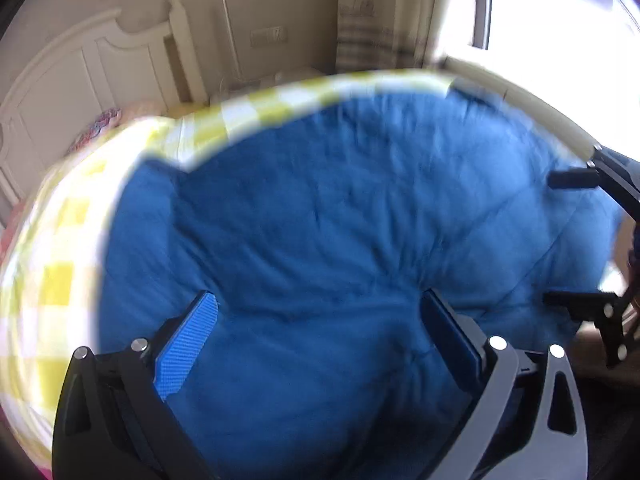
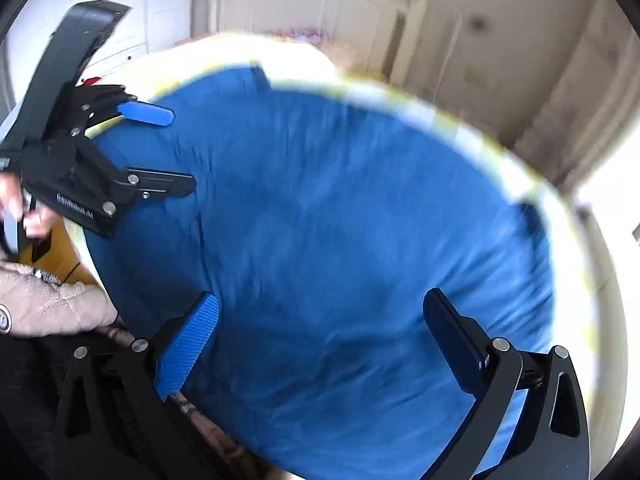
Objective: Fold large clothes
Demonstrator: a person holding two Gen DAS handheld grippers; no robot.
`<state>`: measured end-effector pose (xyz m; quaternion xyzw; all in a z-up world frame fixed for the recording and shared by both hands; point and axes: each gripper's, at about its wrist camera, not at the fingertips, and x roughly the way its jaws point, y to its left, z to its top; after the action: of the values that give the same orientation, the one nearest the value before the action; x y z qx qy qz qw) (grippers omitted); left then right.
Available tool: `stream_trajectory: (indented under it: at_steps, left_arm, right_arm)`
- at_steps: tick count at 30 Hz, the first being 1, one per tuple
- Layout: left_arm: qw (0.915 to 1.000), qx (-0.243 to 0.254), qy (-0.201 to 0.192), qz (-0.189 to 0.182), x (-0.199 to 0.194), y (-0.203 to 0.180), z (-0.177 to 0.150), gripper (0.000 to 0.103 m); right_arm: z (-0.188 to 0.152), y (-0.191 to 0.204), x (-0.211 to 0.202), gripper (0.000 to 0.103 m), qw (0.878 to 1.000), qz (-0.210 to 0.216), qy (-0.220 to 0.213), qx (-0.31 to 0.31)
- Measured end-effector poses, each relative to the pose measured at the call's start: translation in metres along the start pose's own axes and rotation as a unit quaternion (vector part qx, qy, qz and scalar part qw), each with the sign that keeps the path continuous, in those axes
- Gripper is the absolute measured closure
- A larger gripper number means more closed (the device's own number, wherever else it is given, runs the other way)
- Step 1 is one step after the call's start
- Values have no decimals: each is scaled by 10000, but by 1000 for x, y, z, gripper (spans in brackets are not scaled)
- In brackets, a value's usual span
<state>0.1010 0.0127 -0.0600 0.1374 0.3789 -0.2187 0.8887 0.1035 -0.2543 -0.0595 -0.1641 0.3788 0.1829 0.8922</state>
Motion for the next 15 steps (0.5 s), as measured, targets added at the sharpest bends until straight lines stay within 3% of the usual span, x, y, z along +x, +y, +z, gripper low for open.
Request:
stream_trajectory:
  at_steps: [4,6,9,15]
  left_arm:
    - [9919,-143,-1110,609,-57,31,54,2]
    - [9891,-323,-1280,655,-58,45,68,2]
    - [9872,-767,-1128,830,-27,65,70,2]
    - [9933,-824,-30,810,63,72,40,2]
  right_arm:
    - [55,-27,-42,5,9944,-492,-936,-23]
    - [74,-45,-39,5,9916,-424,-1200,218]
    - [78,-64,0,5,9926,-59,-1003,684]
    - [40,-74,88,5,9936,250,106,1096]
